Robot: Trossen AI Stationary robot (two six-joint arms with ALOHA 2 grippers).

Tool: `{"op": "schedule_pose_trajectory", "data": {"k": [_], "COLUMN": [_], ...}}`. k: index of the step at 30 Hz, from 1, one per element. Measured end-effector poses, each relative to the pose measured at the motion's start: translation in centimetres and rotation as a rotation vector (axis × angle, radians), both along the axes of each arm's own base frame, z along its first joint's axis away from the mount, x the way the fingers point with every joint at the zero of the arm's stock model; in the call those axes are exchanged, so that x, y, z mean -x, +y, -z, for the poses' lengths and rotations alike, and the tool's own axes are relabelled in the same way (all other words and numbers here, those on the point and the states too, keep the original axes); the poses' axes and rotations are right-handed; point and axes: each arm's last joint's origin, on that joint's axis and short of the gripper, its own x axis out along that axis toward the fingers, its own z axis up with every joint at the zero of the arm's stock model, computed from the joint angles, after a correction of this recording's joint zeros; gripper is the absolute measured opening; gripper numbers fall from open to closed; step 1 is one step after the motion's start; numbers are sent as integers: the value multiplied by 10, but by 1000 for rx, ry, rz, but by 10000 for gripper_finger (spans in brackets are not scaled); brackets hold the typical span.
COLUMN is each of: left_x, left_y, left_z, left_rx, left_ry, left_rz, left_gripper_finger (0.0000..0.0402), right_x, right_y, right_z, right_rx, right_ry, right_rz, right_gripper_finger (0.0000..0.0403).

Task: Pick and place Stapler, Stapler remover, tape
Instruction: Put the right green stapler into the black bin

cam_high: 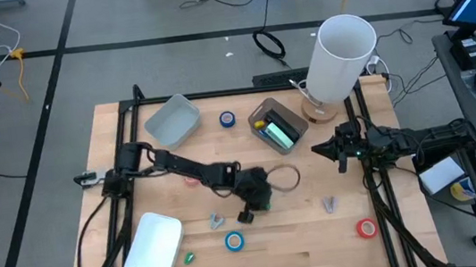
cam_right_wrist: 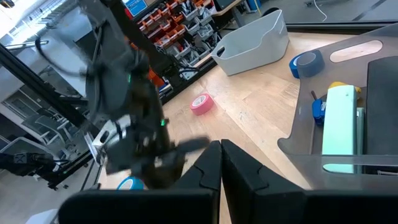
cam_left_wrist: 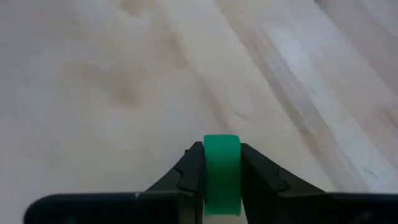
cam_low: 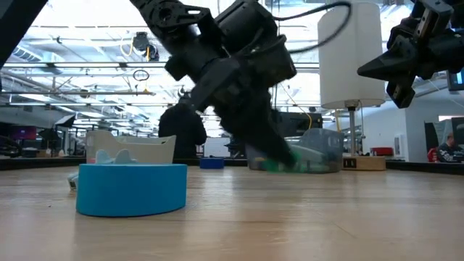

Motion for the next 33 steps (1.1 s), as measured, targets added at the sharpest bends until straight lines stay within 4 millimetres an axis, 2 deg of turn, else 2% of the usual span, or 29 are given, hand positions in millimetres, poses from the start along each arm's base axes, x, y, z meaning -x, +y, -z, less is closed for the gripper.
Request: {"op": "schedule_pose_trajectory", "data": {"k": [5, 10, 13, 18, 20, 23, 33], "left_x": [3, 7, 9, 16, 17, 14, -3], "left_y": [49, 113, 151, 194, 201, 201, 169], "left_z": [-45, -92, -101, -86, -78, -71, -35], "left_rx": [-99, -271, -305, -263, -243, -218, -221], "left_ry": [-111, -343, -440, -414, -390, -385, -298], "left_rz": [-201, -485, -615, -753, -769, -760, -722], "left_gripper_finger": [68, 74, 75, 73, 80, 81, 85], "right_x": [0, 0, 0, 0, 0, 0, 0], "right_y": [0, 0, 0, 0, 0, 0, 0], "right_z": [0, 1, 1, 1, 1, 1, 2], "right_rx": [2, 8, 9, 9, 10, 10, 2], "right_ry": [3, 7, 10, 10, 13, 16, 15], "right_rz": [1, 1, 1, 2, 4, 6, 11], "right_gripper_finger": [4, 4, 4, 4, 4, 4, 4]}}
